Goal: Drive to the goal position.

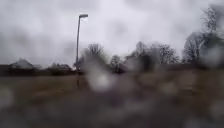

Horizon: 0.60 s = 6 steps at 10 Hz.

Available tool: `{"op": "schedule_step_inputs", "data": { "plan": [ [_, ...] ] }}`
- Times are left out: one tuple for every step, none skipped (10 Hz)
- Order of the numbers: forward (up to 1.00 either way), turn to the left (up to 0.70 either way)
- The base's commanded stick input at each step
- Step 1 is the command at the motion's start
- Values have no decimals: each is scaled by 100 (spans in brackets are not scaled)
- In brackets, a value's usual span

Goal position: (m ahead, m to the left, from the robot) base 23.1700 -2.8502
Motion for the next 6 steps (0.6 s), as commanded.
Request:
{"op": "schedule_step_inputs", "data": {
  "plan": [
    [100, 0],
    [100, 0],
    [100, 0],
    [100, 0],
    [100, 0],
    [100, 0]
  ]
}}
